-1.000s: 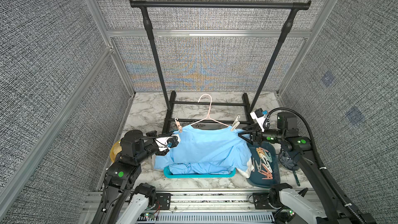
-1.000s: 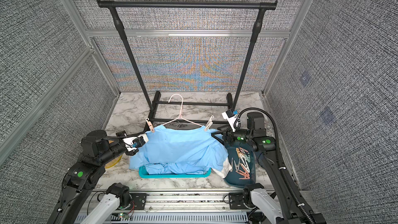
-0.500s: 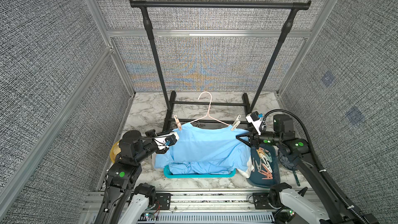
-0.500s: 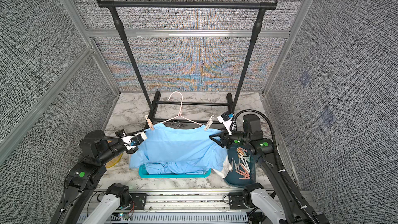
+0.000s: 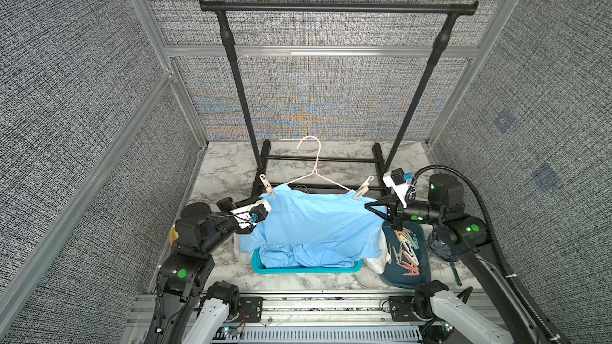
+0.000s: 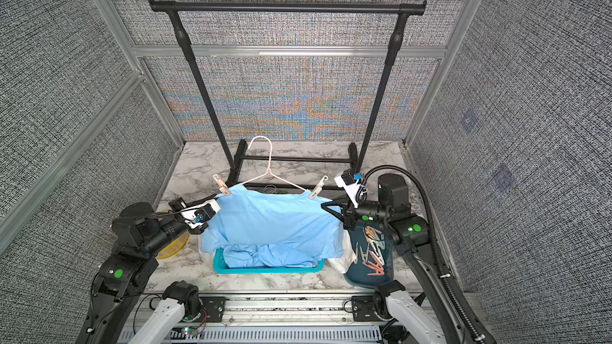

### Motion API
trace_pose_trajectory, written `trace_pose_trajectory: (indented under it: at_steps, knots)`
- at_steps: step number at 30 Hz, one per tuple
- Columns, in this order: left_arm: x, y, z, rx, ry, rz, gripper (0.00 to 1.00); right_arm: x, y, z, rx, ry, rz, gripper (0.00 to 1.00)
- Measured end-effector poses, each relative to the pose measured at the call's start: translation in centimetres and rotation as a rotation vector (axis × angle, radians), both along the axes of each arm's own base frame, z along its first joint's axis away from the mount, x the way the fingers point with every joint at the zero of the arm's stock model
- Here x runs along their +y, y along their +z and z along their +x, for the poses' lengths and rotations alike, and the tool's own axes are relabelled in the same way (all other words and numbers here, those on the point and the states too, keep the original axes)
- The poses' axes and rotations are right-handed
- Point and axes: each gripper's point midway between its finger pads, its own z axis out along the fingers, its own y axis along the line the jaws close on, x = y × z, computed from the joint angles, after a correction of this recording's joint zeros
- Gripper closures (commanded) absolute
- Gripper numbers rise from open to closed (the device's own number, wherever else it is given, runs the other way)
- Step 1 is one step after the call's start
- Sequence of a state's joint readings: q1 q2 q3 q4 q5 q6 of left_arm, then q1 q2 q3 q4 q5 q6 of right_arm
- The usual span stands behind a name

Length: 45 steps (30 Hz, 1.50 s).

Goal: Use clothespins to secure the t-shirt on both sides of the hanger
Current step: Hang the hanger on the clothesline.

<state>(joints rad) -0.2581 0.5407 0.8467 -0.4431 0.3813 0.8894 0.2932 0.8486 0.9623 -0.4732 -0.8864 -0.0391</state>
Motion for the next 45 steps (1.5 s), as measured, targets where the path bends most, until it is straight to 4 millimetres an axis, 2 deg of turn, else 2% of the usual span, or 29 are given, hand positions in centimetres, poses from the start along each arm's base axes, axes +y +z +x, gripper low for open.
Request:
trace_pose_trajectory:
  at_steps: [10, 21, 30, 41, 45]
  knots:
    - [0.7, 3.9, -1.3, -0.097, 0.020, -0.022, 1.00, 1.0, 5.6, -2.9, -0.103, 0.068, 0.062, 1.00]
    - [1.3, 6.7, -3.8, -0.167, 0.018, -0.040, 1.00, 1.6, 8.4, -4.6, -0.135, 0.116, 0.113, 1.00]
    - [1.6, 7.9, -5.2, -0.189, 0.016, -0.053, 1.00, 2.0, 11.1, -6.2, -0.169, 0.159, 0.157, 1.00]
    - [1.6, 9.8, -5.6, -0.224, 0.012, -0.089, 1.00, 2.3, 14.6, -6.6, -0.202, 0.166, 0.194, 1.00]
    - [1.6, 11.3, -5.4, -0.246, 0.012, -0.108, 1.00, 2.4, 16.2, -6.8, -0.223, 0.169, 0.212, 1.00]
